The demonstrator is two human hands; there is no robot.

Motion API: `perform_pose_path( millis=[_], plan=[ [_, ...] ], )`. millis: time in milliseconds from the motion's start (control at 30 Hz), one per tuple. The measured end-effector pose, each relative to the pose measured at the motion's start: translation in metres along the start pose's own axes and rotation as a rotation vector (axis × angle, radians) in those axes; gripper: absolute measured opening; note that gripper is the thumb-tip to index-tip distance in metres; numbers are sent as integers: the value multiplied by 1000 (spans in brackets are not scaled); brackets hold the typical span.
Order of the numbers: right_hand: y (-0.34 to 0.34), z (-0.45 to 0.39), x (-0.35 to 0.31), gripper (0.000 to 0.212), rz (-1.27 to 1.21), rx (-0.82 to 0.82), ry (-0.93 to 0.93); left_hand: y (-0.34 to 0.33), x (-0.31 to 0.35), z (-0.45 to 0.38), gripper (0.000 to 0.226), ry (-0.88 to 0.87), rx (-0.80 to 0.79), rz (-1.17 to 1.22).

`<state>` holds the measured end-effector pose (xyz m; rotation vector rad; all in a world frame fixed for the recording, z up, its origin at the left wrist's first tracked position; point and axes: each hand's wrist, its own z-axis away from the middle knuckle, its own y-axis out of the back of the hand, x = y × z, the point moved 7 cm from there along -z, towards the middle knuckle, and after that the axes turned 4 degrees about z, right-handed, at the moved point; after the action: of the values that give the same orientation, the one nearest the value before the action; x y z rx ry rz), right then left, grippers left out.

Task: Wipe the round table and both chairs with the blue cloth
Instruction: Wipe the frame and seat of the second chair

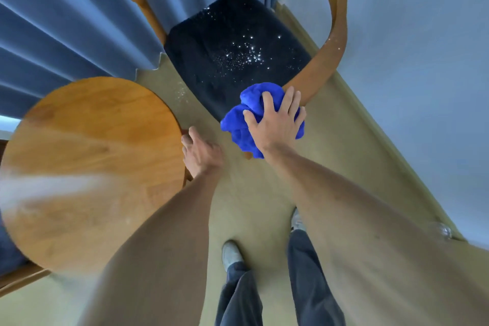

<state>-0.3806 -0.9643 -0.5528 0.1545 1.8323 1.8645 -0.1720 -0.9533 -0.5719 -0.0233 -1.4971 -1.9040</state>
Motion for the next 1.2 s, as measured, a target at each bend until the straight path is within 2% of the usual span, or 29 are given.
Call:
perform_pose_path(
  millis=[67, 133, 233, 300, 400, 567, 667, 900, 1067, 1200],
  plan=[
    [0, -13, 3, 51, -27, 37, -3, -11, 2, 5, 45, 50, 12, -2],
    [3, -31, 16, 52, -82, 65, -92, -20, 12, 7, 41, 121, 29, 20],
    [12, -67, 46, 72, -158, 35, -292, -26, 33, 6, 39, 247, 82, 73],
    [20, -95, 66, 82, -162, 18, -351, -27, 54, 2, 36, 280, 124, 125],
    [29, -132, 85, 86, -175, 23, -398, -30, 87, -11, 33, 225, 163, 173],
    [31, -168, 98, 93, -189, 63, -482, -57, 143, -28, 30, 45, 44, 8],
    [29, -179, 99, 99, -175, 104, -537, -70, 164, -35, 31, 85, -18, -91],
    [33, -242, 111, 97, -84, 78, -511, -73, 169, -40, 25, 257, -74, -159],
    [38, -295, 118, 85, -118, 104, -476, -67, 169, -31, 16, 198, -14, -108],
    [44, -326, 112, 78, -146, 189, -461, -72, 172, -37, 16, 186, -47, -127]
  ],
)
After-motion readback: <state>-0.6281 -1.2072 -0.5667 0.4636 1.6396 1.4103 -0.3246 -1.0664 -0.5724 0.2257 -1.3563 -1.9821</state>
